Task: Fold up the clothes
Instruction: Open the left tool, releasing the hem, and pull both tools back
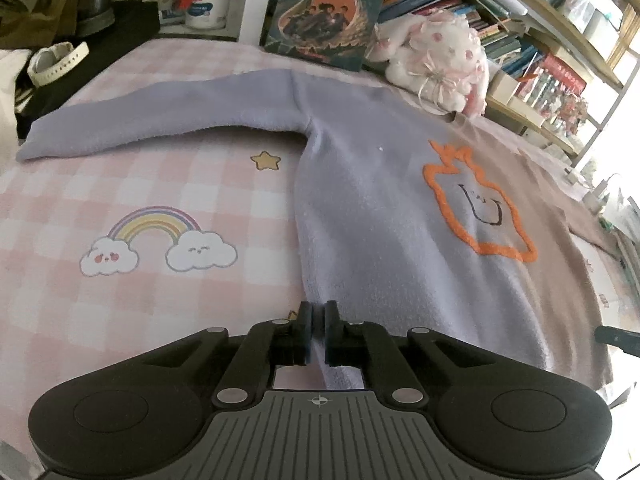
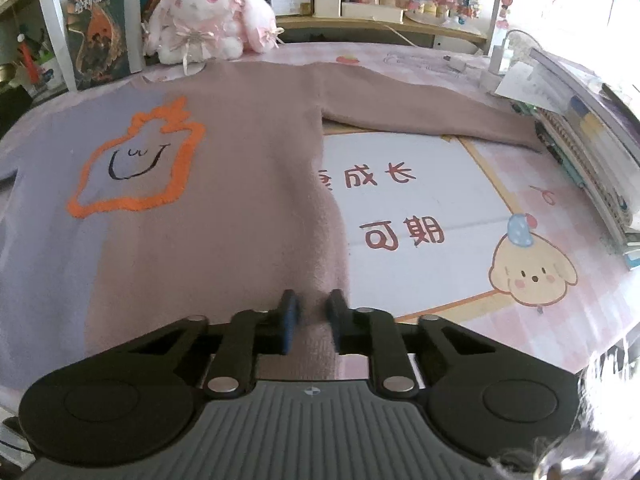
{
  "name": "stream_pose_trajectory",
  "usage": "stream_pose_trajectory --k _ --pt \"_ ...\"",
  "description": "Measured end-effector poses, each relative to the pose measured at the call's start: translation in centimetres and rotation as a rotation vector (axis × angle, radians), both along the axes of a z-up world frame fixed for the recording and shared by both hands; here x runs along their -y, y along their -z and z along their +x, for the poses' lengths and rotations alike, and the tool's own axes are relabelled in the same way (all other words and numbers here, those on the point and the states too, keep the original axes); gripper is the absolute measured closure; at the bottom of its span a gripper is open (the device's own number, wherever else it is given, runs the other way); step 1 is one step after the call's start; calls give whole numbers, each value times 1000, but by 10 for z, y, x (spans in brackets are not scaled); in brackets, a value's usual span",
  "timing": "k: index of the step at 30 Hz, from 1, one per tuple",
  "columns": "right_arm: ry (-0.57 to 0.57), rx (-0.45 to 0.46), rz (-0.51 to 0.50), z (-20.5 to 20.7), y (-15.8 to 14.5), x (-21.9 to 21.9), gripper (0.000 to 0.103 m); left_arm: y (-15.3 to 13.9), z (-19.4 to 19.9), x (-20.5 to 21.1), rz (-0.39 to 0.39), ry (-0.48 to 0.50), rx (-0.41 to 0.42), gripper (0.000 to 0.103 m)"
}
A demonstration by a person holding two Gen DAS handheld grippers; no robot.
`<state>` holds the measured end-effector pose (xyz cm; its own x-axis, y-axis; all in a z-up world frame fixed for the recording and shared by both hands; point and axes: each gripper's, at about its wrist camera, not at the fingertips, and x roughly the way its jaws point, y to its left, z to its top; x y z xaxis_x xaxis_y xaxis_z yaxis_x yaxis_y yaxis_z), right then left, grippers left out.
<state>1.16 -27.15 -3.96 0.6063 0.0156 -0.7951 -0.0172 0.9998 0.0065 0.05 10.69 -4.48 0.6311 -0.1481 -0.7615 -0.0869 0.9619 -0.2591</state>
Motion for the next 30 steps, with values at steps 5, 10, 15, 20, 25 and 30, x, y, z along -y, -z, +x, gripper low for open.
stream_pose_trajectory --k 5,10,15,20,25,30 --pt "-7 0 -21 3 2 -7 93 0 -1 4 30 16 3 99" --pt "-30 19 -49 -1 4 -11 90 -5 -5 7 54 -15 10 94" --pt "-67 30 -15 -1 1 -9 79 -20 -18 20 99 -64 52 93" --pt "-104 63 31 -5 -12 -7 59 -36 -26 44 115 -72 69 73" --pt "-135 106 48 -10 -30 -12 21 -45 -33 64 118 -124 76 45" --pt "-154 145 44 -26 -40 -16 11 -47 -54 84 137 -188 83 33"
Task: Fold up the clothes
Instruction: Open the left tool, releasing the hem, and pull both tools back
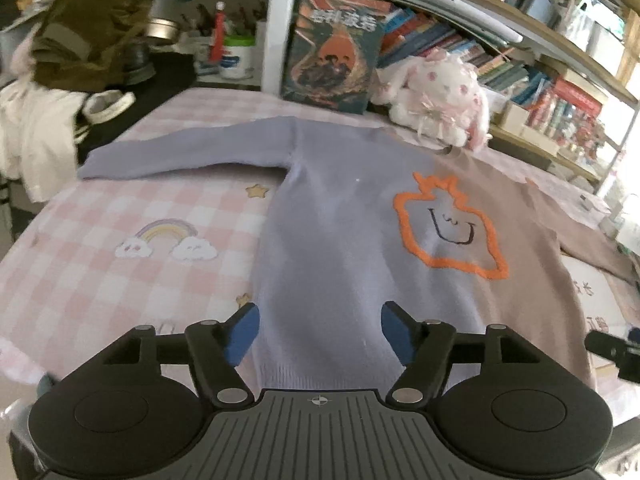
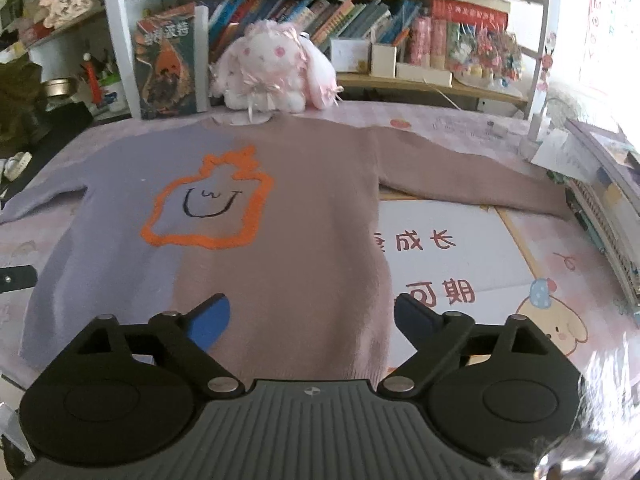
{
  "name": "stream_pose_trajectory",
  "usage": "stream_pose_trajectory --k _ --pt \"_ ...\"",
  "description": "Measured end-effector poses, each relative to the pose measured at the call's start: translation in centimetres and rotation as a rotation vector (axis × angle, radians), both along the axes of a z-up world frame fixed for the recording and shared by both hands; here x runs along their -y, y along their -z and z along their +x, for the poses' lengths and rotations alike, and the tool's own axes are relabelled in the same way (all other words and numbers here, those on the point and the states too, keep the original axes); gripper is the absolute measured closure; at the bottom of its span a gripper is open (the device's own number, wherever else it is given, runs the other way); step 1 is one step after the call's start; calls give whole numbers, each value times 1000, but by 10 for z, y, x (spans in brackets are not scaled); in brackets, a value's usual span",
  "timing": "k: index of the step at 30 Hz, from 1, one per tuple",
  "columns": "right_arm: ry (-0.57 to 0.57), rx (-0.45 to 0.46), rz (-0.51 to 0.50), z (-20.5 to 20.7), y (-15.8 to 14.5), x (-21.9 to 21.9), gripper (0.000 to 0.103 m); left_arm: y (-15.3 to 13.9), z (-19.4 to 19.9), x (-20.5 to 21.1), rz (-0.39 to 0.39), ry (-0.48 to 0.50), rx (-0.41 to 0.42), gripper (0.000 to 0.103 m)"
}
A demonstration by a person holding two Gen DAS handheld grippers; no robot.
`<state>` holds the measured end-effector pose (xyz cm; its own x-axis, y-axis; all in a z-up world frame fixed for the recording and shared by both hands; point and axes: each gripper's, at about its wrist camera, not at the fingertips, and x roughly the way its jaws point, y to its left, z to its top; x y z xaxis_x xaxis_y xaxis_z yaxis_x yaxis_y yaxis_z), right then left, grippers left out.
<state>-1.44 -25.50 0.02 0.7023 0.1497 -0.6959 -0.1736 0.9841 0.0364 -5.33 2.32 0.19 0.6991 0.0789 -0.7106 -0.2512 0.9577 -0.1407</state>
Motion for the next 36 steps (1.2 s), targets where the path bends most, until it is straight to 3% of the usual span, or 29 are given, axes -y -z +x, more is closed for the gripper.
stream_pose_trajectory --k 5,7,13,21,29,36 --pt "-24 16 -33 -21 4 0 11 -5 -18 16 47 -4 21 32" --pt "-33 47 -42 -28 2 1 10 -8 -23 22 68 7 30 26" --pt "-50 48 -16 -37 3 3 9 -11 -34 38 128 60 21 24" --pt "-53 46 -19 -43 4 -6 9 -7 -35 32 141 94 17 20" --pt "31 34 -43 -47 7 -31 9 2 -23 0 141 200 25 19" --pt "136 33 -60 -53 5 -83 7 5 2 -65 98 276 2 18"
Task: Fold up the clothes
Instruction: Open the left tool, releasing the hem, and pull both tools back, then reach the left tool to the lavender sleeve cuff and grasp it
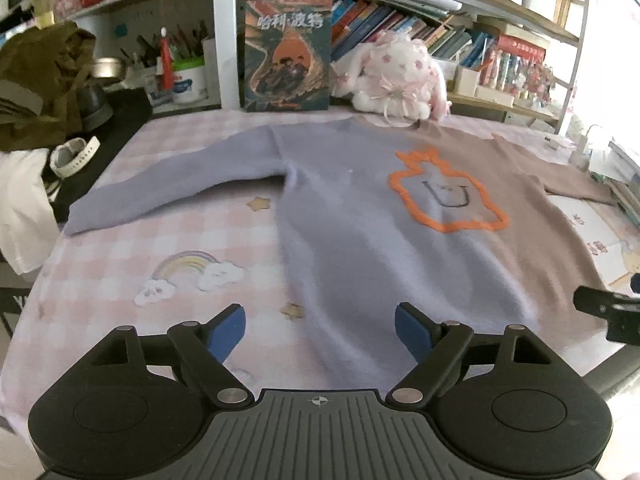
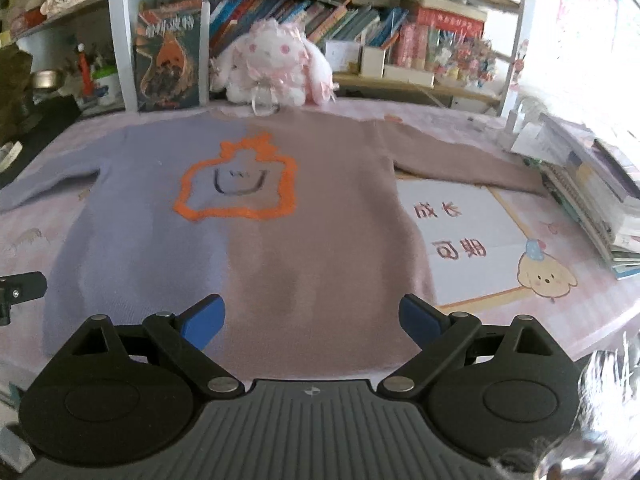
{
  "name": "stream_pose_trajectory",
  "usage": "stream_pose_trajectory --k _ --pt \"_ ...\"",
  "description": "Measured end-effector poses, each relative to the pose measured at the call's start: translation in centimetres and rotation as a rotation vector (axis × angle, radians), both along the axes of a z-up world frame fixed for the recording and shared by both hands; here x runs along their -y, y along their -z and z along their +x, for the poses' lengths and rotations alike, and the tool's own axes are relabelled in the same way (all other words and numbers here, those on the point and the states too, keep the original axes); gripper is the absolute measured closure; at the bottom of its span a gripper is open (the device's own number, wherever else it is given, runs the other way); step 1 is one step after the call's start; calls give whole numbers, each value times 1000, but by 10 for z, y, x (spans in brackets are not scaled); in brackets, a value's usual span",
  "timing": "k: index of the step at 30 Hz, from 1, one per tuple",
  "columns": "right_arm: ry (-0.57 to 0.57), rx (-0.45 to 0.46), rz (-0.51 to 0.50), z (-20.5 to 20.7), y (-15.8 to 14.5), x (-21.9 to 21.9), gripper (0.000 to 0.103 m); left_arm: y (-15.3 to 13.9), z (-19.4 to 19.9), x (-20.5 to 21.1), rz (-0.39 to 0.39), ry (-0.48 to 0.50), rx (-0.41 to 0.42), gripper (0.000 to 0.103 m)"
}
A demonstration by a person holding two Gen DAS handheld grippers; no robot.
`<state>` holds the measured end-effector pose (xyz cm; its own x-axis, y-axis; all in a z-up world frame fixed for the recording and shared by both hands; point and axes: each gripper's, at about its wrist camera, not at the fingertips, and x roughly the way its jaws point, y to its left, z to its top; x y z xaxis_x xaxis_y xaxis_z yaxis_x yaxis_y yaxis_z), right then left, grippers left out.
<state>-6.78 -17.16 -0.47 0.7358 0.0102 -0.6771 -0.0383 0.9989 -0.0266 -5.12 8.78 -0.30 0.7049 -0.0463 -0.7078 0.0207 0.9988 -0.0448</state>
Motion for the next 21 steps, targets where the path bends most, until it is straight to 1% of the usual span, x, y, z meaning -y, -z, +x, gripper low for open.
stream_pose_trajectory --k 8,12,15,19,21 --pt "93 -15 -1 -5 7 -63 7 10 18 -60 -16 67 -28 18" --pt "105 -34 -6 -4 9 -89 7 11 23 -83 -37 70 -37 18" --pt "110 -36 -15 -2 7 -102 7 15 30 -102 -63 47 -51 18" --pt "113 -34 -33 2 5 -116 7 25 39 -127 -92 -24 -77 18" --pt "105 -33 -47 4 4 -121 7 28 42 -140 -100 -59 -77 18"
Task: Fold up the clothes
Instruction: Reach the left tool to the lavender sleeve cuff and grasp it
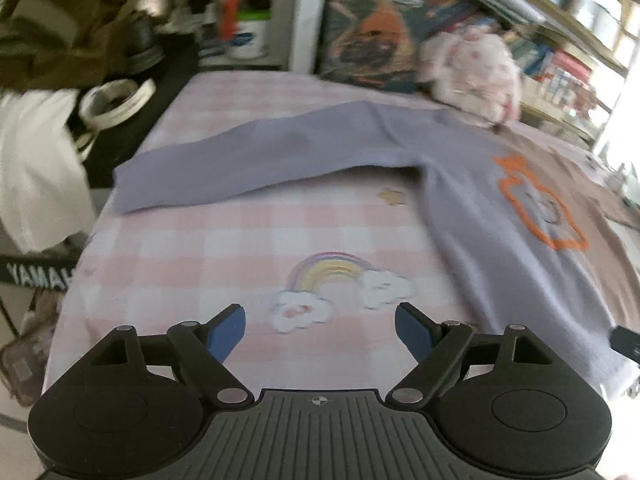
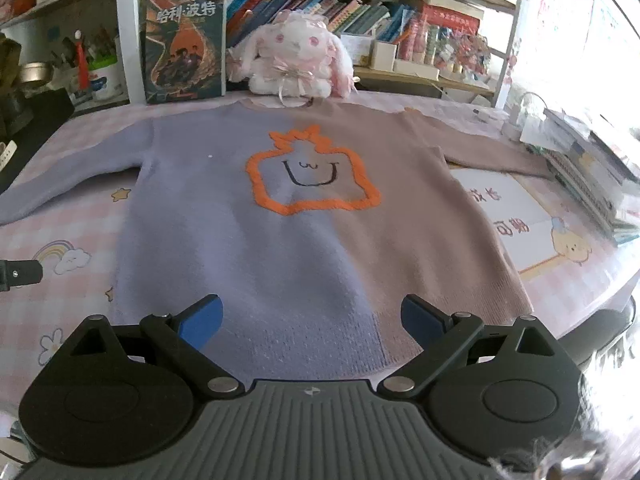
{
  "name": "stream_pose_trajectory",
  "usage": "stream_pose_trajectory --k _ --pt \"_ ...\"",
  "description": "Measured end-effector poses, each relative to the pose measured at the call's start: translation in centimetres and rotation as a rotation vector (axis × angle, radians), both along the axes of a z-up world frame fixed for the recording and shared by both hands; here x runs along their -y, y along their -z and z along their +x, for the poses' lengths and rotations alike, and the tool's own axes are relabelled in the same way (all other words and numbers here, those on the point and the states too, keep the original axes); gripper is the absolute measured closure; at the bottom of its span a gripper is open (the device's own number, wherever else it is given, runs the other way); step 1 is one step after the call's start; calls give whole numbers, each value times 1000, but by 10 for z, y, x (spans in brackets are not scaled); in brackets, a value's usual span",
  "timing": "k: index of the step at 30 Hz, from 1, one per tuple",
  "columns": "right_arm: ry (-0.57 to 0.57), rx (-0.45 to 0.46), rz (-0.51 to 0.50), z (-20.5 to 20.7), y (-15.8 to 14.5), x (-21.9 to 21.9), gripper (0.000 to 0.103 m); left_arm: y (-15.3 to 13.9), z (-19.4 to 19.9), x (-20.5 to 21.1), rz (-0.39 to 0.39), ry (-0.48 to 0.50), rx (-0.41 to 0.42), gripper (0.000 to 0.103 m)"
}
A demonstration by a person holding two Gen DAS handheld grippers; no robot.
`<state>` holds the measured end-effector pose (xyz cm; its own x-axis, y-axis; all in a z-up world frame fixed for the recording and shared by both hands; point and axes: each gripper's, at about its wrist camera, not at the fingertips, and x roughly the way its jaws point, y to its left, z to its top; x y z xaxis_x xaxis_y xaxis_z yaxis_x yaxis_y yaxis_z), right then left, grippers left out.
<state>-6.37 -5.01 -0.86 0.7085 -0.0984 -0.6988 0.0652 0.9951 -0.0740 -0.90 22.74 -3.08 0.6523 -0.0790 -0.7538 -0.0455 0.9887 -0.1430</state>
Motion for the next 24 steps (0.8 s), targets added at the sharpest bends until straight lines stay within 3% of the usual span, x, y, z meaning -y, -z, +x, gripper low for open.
stream_pose_trajectory --k 11,17,20,24 --pt "-32 -16 -43 9 -4 -15 7 7 17 -52 18 -177 31 18" --pt "-57 -15 -66 10 -6 -22 7 14 34 -79 -26 -268 14 19" --pt "-63 -21 -76 10 -6 -23 7 16 37 -94 -78 -326 44 20" --pt "-64 -33 -88 10 -7 -22 7 17 41 -108 -102 -401 87 42"
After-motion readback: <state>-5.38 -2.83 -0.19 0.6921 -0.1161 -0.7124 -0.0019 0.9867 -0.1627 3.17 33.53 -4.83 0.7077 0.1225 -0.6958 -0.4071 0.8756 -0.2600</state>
